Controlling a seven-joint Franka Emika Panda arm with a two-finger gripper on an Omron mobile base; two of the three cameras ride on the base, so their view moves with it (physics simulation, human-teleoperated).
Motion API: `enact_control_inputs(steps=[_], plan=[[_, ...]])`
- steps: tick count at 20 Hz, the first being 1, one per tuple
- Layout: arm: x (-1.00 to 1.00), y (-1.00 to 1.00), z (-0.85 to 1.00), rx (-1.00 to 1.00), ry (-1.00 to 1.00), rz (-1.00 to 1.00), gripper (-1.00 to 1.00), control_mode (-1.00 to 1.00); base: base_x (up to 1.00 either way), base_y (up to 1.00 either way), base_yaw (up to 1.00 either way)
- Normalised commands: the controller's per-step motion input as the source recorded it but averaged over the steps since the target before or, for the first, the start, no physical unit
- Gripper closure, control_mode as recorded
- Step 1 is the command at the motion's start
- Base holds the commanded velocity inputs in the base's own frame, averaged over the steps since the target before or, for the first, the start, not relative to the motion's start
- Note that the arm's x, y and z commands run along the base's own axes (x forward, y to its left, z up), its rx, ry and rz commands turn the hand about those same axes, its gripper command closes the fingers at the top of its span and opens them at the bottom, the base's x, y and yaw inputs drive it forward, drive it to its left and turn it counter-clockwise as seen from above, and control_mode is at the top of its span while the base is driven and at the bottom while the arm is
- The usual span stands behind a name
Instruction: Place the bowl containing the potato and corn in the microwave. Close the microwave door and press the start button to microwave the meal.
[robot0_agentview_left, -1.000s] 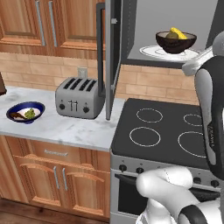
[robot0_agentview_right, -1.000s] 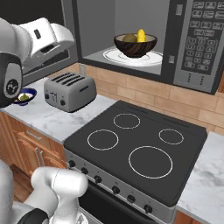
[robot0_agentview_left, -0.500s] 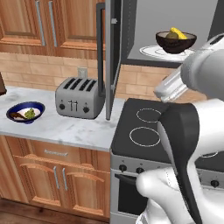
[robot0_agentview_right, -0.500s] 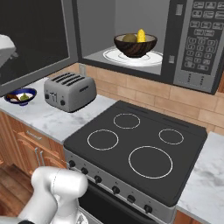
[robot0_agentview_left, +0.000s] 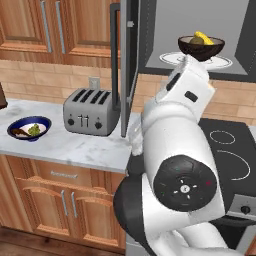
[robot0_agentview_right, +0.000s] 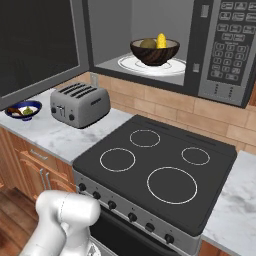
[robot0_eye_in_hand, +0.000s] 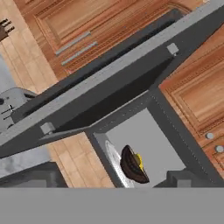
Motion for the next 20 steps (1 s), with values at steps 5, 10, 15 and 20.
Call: enact_control_inputs(steps=[5,10,15,20], plan=[[-0.06,0.92,-0.45,-0.31,-0.19,-0.02,-1.0,-1.0,0.0,0.0,0.0],[0.15,0.8,-0.17,-0.23,-0.08,-0.05,-1.0,-1.0,0.0,0.0,0.0],[0.66,0.31,0.0,-0.08,0.03,-0.16,-1.0,-1.0,0.0,0.0,0.0],[0.46,0.5,0.0,-0.12,0.0,-0.18,-1.0,-1.0,0.0,0.0,0.0]])
